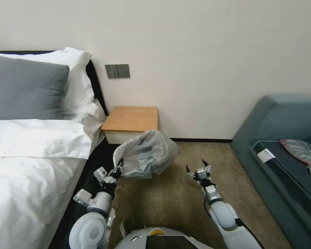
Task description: Pick up the garbage bag from the table and place it over the trash can.
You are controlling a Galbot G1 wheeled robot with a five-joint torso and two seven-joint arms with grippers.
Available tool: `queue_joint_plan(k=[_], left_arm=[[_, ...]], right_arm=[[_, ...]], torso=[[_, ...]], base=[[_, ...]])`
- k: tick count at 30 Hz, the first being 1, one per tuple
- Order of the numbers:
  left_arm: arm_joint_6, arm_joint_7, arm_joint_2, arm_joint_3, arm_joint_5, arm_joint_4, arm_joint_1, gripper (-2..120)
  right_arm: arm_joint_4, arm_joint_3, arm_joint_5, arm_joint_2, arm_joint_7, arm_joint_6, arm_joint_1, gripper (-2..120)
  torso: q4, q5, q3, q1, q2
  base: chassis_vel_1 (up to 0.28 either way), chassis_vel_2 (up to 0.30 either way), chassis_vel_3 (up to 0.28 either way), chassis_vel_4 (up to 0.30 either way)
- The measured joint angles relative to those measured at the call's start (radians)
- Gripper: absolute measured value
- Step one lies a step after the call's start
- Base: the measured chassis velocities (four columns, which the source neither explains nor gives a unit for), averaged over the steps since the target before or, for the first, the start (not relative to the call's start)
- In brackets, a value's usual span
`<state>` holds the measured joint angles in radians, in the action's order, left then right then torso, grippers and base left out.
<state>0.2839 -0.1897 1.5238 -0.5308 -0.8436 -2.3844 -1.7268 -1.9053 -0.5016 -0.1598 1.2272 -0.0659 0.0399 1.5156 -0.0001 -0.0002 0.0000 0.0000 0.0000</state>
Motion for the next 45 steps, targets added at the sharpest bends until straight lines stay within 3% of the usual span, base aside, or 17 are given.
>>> queue_joint_plan(k=[7,11,12,15,19,21,23,24,26,28,33,35,37,38,41,44,45], left_arm=[[-0.001,0.011,-0.042,0.032,0.166,0.05,0.005,3],[-0.012,0.04,-0.07,0.05,0.249,0.073,0.016,3],[-0.019,0.049,-0.08,0.057,0.281,0.084,0.02,3],[-0.029,0.064,-0.096,0.072,0.341,0.103,0.025,3],[-0.031,0.072,-0.106,0.091,0.406,0.116,0.024,3],[-0.031,0.072,-0.105,0.092,0.413,0.118,0.023,3],[-0.03,0.072,-0.101,0.097,0.438,0.123,0.023,3],[-0.03,0.072,-0.101,0.097,0.438,0.123,0.023,3],[-0.027,0.073,-0.095,0.104,0.459,0.13,0.025,3],[-0.027,0.075,-0.09,0.107,0.47,0.14,0.031,3],[-0.025,0.076,-0.078,0.113,0.473,0.157,0.041,3],[-0.021,0.077,-0.072,0.114,0.476,0.168,0.047,3],[-0.02,0.077,-0.072,0.114,0.476,0.169,0.048,3],[-0.012,0.077,-0.069,0.114,0.477,0.17,0.049,3],[-0.003,0.077,-0.066,0.114,0.477,0.169,0.051,3],[0.008,0.076,-0.058,0.114,0.478,0.166,0.051,3],[0.008,0.076,-0.058,0.114,0.478,0.166,0.051,3]], right_arm=[[-0.139,-0.047,-0.019,0.0,-0.017,0.138,0.024,100],[-0.267,-0.002,0.002,-0.045,0.023,0.168,0.018,98],[-0.31,0.03,0.008,-0.067,0.046,0.158,0.012,92],[-0.368,0.084,0.022,-0.124,0.104,0.114,-0.015,84],[-0.435,0.167,0.077,-0.304,0.225,-0.034,-0.121,67],[-0.444,0.179,0.096,-0.336,0.233,-0.063,-0.136,64],[-0.471,0.233,0.201,-0.445,0.24,-0.172,-0.192,55],[-0.471,0.233,0.201,-0.445,0.24,-0.172,-0.192,55],[-0.477,0.317,0.342,-0.548,0.227,-0.274,-0.286,43],[-0.473,0.381,0.432,-0.596,0.209,-0.33,-0.363,37],[-0.449,0.498,0.566,-0.654,0.209,-0.409,-0.495,22],[-0.4,0.594,0.632,-0.682,0.228,-0.433,-0.587,8],[-0.393,0.609,0.637,-0.684,0.232,-0.436,-0.599,7],[-0.365,0.664,0.643,-0.693,0.25,-0.441,-0.652,0],[-0.331,0.749,0.641,-0.697,0.266,-0.446,-0.738,0],[-0.279,0.906,0.633,-0.673,0.284,-0.472,-0.908,0],[-0.279,0.906,0.633,-0.673,0.284,-0.472,-0.908,0]], torso=[[-0.0001,0.0005,0.0,0.0,0.0],[0.0001,0.0002,0.0,0.0,0.0],[0.0,0.0003,0.0,0.0,0.0],[0.0,0.0001,0.0,0.0,0.0],[0.0003,0.0003,0.0,0.0,0.0],[0.0002,0.0002,0.0,0.0,0.0],[0.0,0.0006,0.0,0.0,0.0],[0.0,0.0006,0.0,0.0,0.0],[0.0002,0.0004,0.0,0.0,0.0],[0.0002,0.0003,0.0,0.0,0.0],[0.0,0.0001,0.0,0.0,0.0],[-0.0001,0.0005,0.0,0.0,0.0],[0.0,0.0004,0.0,0.0,0.0],[-0.0001,0.0005,0.0,0.0,0.0],[-0.0004,0.0003,0.0,0.0,0.0],[0.0002,0.0001,0.0,0.0,0.0],[0.0002,0.0001,0.0,0.0,0.0]], base=[[0.0,0.0,0.0,0.0],[0.0,0.0,0.0,0.0],[0.0,0.0,0.0,0.0],[0.0,0.0,0.0,0.0],[0.0,0.0,0.0,0.0],[0.0,0.0,0.0,0.0],[0.0,0.0,0.0,0.0],[0.0,0.0,0.0,0.0],[0.0,0.0,0.0,0.0],[0.0,0.0,0.0,0.0],[0.0,0.0,0.0,0.0],[0.0,0.0,0.0,0.0],[0.0,0.0,0.0,0.0],[0.0,0.0,0.0,0.0],[0.0,0.0,0.0,0.0],[0.0,0.0,0.0,0.0],[0.0,0.0,0.0,0.0]])
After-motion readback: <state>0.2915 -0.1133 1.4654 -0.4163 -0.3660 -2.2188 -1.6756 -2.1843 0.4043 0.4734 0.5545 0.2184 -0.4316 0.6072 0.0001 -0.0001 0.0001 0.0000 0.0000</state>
